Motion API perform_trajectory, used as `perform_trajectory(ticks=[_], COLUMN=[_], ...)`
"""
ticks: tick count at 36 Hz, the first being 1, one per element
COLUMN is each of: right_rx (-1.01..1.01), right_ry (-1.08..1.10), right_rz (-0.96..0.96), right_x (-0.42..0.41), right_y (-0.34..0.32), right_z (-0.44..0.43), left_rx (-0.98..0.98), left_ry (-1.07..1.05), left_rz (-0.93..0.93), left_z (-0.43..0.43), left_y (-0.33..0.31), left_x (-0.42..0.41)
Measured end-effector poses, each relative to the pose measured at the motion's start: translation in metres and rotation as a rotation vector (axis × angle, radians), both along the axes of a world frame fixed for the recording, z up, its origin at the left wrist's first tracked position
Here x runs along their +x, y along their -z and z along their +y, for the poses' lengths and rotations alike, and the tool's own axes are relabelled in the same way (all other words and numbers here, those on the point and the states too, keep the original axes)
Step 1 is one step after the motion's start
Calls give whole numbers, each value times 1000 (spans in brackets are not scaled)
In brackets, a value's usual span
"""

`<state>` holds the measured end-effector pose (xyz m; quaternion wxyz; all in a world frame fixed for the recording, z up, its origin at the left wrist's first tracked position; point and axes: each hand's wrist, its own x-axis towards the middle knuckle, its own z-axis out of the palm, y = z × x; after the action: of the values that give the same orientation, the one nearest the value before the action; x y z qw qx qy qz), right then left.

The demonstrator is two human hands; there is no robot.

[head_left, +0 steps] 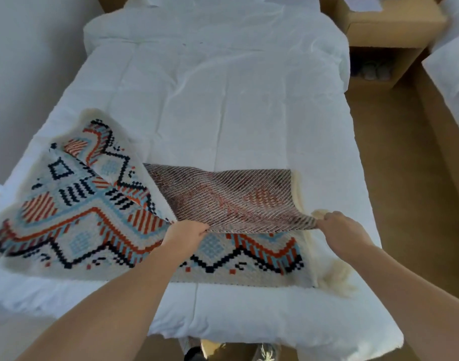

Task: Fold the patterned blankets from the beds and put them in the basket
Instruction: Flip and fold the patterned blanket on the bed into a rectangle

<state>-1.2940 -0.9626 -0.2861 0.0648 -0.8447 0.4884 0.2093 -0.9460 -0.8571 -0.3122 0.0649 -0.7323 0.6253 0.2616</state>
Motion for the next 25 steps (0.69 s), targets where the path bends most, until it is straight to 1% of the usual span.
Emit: perform_trajectory(ticks=[6,11,19,22,25], right_rx=[59,130,210,227,259], right_ry=[-12,-9,11,6,1], right_rz=[32,56,114,154,166], right_x=[-14,-22,-20,-19,-14], right_y=[35,64,105,122,129], right_z=[30,55,86,96,102], left_rx=[51,92,104,184,277], left_ry=[-13,-48,0,41,137], left_rz=[-6,33,43,57,31], left_z=[32,58,84,93,98], left_y=[26,51,89,107,110], left_x=[-17,-20,-20,-21,-24])
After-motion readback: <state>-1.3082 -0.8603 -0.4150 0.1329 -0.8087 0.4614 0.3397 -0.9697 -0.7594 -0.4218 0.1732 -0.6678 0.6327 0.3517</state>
